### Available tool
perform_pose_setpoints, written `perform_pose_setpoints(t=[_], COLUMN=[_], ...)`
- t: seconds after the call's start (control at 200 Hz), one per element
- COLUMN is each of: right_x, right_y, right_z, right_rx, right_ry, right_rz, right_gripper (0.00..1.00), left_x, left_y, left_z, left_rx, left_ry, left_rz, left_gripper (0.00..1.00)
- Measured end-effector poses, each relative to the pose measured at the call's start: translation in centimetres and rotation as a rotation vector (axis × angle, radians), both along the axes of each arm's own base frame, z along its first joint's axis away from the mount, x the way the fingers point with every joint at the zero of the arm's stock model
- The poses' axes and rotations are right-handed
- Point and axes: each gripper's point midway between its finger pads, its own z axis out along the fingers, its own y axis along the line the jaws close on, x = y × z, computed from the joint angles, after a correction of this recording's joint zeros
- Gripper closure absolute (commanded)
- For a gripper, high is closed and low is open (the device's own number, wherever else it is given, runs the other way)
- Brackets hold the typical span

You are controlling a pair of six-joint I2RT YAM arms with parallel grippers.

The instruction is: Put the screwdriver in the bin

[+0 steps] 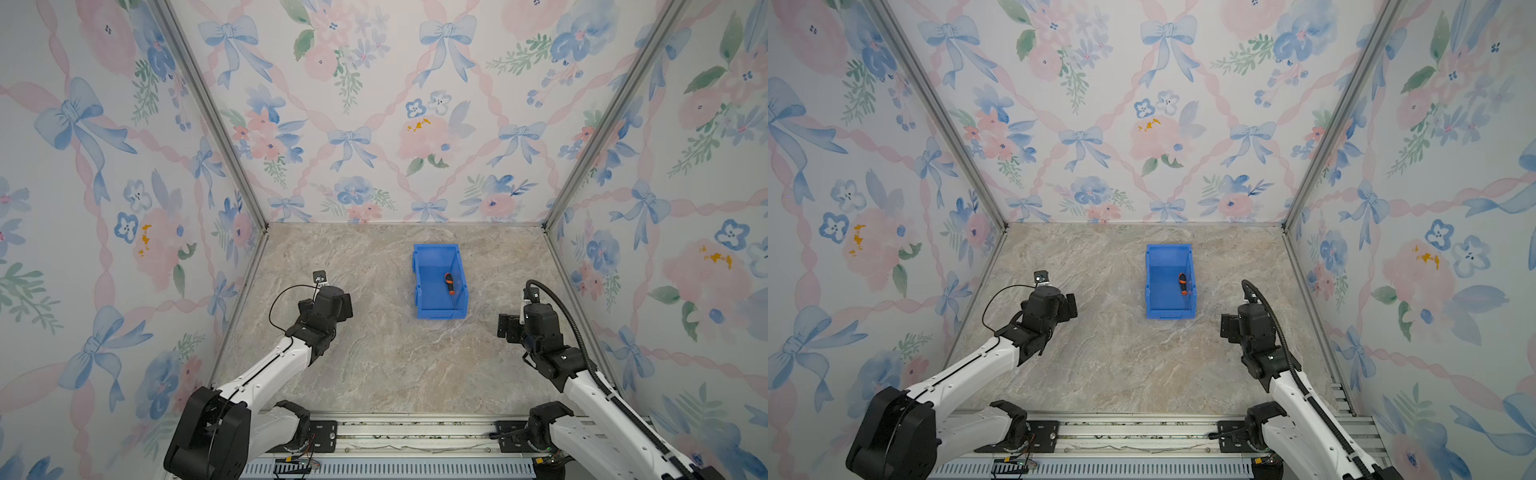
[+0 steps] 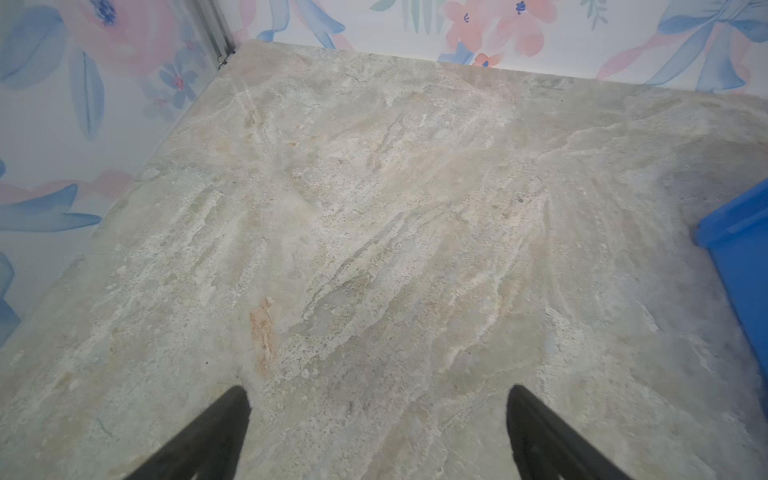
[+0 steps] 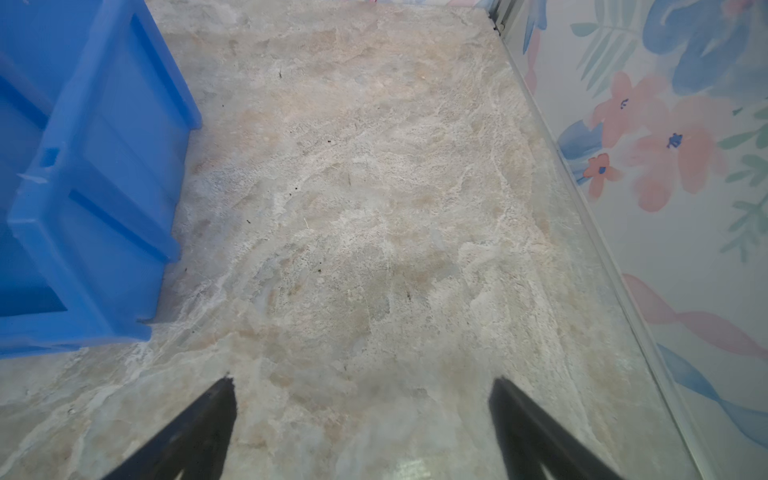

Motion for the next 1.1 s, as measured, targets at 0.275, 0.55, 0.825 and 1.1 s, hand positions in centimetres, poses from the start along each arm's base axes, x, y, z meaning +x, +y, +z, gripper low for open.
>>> perform_pose_setpoints(t=[0.275,0.55,0.825,1.1], right_x=[3.4,6.2,8.2,10.0], right_y=[-1.3,-1.8,-2.4,-2.9], right_z=[-1.4,-4.5,-3.4,-2.0], right_rx=[-0.058,-0.099,-0.103,-0.084], right_ry=[-0.016,0.02,-0.055,-0.156], right_rz=[-0.037,-0.052,-0.116,-0.144], right_gripper=[0.03,0.03,0.03,0.03], left_x=[1.0,1.3,3.7,4.7], left_y=[3.9,5.8,6.2,5.6], left_z=[-0.2,-4.4,-4.1,-3.2], left_rx=[0.078,0.131,0.122,0.094], left_ry=[-0.063,-0.03,-0.121,-0.251], left_rz=[0.034,0.021,-0.007,-0.067], left_gripper=[0.03,0.02,0.03,0.02])
